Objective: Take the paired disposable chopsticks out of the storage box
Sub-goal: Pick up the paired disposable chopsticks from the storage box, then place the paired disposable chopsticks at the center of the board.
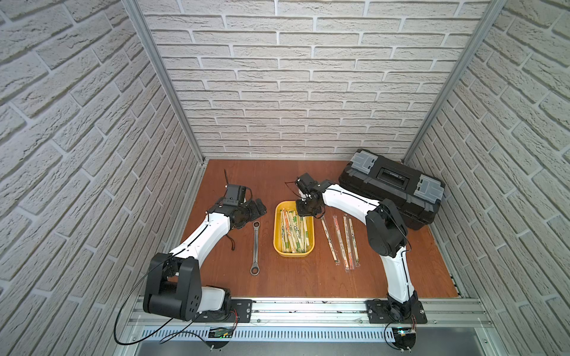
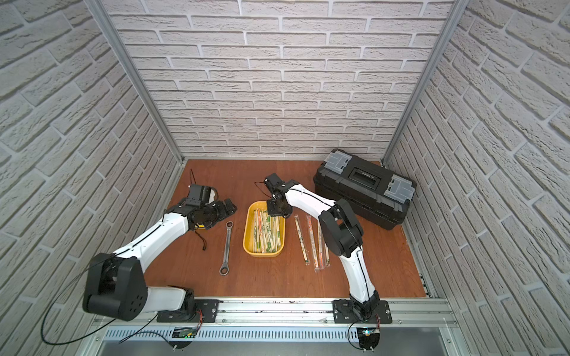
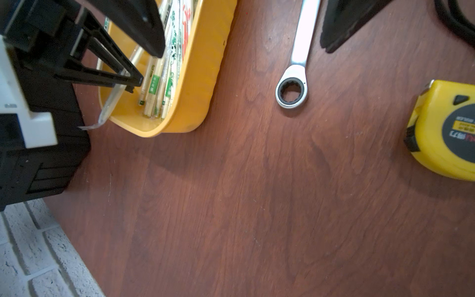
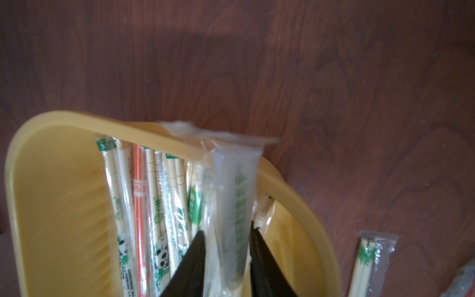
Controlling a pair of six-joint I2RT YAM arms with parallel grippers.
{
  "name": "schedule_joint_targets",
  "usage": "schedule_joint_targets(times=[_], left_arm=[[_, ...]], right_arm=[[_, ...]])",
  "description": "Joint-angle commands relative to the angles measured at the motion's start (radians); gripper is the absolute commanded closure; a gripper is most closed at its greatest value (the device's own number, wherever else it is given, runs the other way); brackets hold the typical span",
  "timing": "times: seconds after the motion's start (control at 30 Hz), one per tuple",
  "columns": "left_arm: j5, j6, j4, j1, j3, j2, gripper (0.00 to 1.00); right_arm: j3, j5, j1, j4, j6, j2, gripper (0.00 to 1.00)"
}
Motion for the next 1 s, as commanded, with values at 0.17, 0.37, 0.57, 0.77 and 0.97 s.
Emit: schedule_joint_targets(times=[0.17, 0.37, 0.57, 0.77, 0.97], left_arm=[[0.011, 0.004, 0.028, 0.008, -0.019, -0.024, 0.02], [0.009, 0.009, 0.02, 0.008, -0.011, -0.034, 0.02], [0.001, 0.014, 0.004, -0.001, 0.002, -0.038, 0.02], [-0.03, 0.017, -0.011, -0.053, 0.036, -0.027, 0.02], [-0.053, 0.019, -0.027, -0.104, 0.084, 0.008, 0.02]], right_arm=[[0.016, -0.014, 0.007, 0.007, -0.007, -0.021, 0.95], [-0.021, -0.044, 0.007, 0.048, 0.013, -0.116, 0.97], [-0.073, -0.027, 0.004, 0.075, 0.015, -0.276, 0.98], [-0.22, -0.006, -0.042, 0.075, -0.006, -0.427, 0.98], [-0.447, 0.019, -0.111, 0.08, -0.033, -0.549, 0.98]])
